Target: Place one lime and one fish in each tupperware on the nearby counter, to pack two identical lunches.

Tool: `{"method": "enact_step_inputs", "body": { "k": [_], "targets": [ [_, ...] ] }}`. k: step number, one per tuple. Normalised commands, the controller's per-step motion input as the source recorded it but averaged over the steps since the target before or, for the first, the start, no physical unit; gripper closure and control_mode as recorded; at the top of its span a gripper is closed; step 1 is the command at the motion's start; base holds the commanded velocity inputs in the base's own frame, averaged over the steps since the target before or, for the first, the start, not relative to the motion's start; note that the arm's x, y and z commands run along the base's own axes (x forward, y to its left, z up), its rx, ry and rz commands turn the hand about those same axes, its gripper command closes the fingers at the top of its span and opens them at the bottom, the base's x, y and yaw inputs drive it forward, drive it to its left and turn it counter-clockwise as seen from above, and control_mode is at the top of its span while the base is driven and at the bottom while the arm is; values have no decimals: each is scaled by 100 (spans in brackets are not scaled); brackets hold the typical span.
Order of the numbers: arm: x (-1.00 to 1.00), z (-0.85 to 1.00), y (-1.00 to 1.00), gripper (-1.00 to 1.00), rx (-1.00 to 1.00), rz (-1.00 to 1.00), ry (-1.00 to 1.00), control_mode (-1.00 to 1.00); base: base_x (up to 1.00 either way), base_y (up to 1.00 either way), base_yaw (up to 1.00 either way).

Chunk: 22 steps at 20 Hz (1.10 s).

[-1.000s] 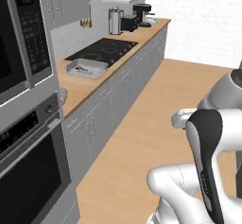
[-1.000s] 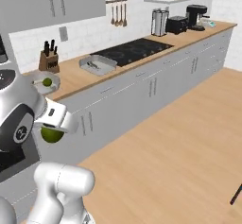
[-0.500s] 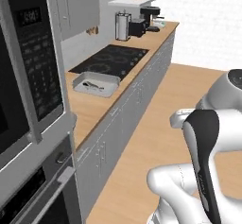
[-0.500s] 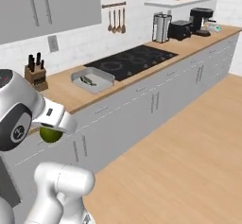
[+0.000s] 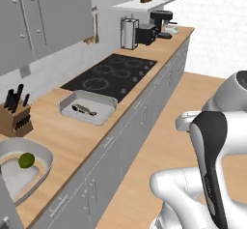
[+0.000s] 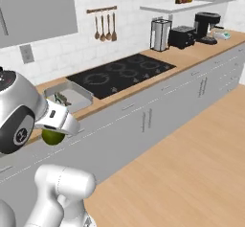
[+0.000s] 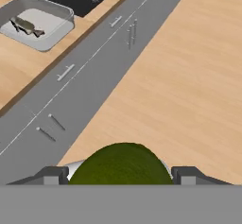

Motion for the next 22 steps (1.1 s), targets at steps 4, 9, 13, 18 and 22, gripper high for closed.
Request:
{"method": "enact_step_inputs", "body": {
  "k": [4,9,13,18,22],
  "targets": [
    [0,0,0,100,0,0,0,100,98,14,42],
    [0,0,0,100,0,0,0,100,87,-4,78],
    [0,0,0,100,0,0,0,100,0,-31,89],
    [0,0,0,100,0,0,0,100,9,-67,78],
    [0,0,0,100,0,0,0,100,26,-94,43]
  ]
}}
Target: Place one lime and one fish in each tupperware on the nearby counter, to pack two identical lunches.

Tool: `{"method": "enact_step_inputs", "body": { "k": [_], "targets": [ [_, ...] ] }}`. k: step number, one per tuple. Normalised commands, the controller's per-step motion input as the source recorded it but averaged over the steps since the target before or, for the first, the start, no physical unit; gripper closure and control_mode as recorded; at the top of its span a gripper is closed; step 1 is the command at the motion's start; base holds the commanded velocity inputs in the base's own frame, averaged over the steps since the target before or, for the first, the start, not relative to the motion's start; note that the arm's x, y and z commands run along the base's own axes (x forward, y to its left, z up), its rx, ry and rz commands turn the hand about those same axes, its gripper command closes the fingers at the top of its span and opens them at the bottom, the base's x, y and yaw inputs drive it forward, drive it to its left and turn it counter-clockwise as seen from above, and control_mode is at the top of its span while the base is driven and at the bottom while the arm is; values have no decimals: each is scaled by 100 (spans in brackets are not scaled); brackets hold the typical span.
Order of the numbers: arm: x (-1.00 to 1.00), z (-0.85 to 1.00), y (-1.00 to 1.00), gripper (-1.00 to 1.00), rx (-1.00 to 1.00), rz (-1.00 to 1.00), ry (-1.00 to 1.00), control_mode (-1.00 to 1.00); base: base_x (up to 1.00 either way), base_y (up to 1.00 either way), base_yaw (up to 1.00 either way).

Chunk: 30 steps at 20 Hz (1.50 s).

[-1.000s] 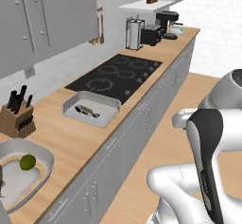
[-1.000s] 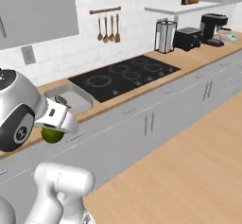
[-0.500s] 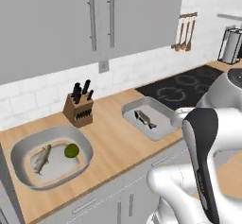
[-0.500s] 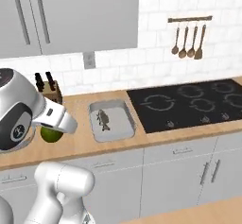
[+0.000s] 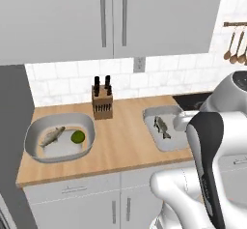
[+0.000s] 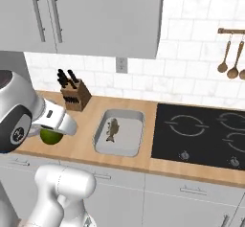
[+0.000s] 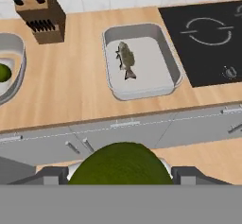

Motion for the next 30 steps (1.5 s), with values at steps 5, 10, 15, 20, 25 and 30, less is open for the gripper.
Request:
{"method": "enact_step_inputs", "body": {
  "k": [5,10,15,20,25,30],
  "targets": [
    [0,0,0,100,0,0,0,100,40,-92,4],
    [0,0,0,100,0,0,0,100,31,-8,0],
    [0,0,0,100,0,0,0,100,17,39,0],
    [0,0,0,100,0,0,0,100,40,37,-1],
    [0,0,0,100,0,0,0,100,68,11,0],
    [0,0,0,100,0,0,0,100,22,2,0]
  ]
}}
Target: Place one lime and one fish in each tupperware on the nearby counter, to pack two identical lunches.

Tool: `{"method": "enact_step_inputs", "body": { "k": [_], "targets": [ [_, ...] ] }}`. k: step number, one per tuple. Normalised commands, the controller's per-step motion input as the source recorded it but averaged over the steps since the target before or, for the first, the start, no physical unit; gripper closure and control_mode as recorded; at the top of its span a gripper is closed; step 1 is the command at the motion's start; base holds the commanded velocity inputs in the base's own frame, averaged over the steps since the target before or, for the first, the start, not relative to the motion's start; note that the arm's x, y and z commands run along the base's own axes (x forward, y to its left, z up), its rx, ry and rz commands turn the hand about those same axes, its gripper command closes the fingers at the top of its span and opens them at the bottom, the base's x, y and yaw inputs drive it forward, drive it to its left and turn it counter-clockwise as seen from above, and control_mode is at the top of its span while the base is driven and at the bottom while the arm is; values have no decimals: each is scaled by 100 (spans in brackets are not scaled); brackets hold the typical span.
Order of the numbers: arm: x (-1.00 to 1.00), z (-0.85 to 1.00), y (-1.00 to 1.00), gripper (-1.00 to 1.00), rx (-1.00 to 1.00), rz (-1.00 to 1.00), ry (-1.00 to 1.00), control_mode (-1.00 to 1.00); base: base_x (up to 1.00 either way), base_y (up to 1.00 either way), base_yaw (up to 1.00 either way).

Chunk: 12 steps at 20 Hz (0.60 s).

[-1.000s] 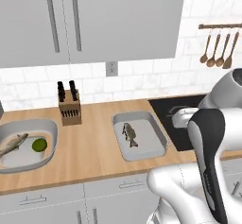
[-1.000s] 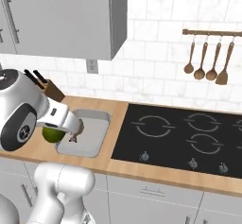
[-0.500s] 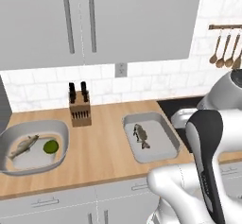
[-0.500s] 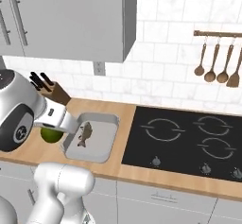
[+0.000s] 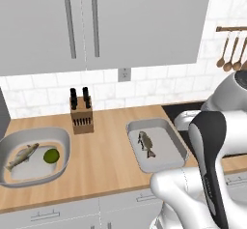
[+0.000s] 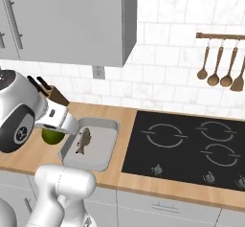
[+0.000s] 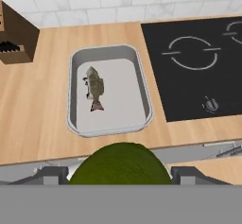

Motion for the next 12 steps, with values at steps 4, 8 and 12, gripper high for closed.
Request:
{"method": "enact_step_inputs", "body": {
  "k": [4,8,12],
  "targets": [
    [16,-31,0,100,0,0,-10,-100,0,0,0],
    [56,-53,0,100,0,0,-11,-100,0,0,0],
    [84,-77,-1,100,1,2,0,-100,0,0,0]
  ]
}}
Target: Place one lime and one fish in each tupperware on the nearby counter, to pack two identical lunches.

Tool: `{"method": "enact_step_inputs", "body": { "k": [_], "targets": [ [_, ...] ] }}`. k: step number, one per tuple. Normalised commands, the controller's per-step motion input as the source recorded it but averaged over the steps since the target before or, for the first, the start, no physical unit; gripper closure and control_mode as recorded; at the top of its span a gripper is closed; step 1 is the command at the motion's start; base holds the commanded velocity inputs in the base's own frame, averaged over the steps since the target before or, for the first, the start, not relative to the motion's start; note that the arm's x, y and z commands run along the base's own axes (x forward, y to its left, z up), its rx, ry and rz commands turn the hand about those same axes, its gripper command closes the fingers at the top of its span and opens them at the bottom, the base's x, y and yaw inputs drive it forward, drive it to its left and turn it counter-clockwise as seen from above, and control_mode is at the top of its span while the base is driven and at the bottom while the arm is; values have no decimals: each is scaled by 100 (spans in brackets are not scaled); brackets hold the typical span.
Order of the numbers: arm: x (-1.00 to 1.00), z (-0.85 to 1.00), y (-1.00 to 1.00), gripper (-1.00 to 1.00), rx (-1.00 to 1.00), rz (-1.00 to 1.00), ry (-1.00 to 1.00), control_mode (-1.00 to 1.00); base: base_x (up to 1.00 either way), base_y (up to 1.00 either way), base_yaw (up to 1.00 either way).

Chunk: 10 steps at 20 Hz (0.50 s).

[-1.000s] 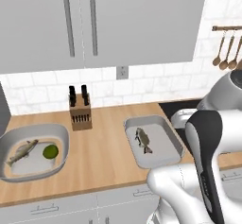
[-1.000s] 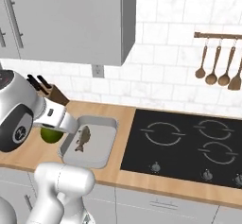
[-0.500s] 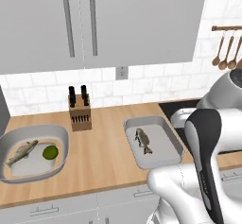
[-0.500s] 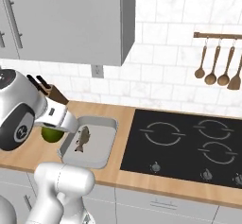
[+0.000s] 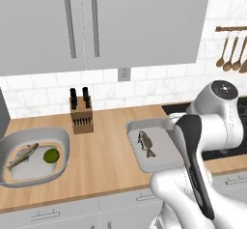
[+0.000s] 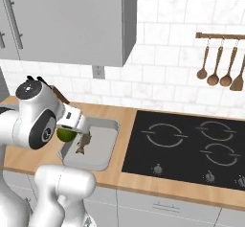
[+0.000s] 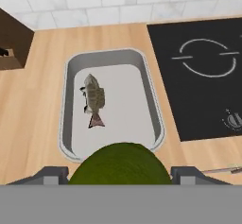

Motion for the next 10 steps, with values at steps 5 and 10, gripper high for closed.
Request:
{"method": "enact_step_inputs", "body": {
  "k": [5,10],
  "targets": [
    [97,-48,-1,100,1,9,18,-100,0,0,0],
    [91,-85,-6,100,-2,0,15,-100,0,0,0]
  ]
}}
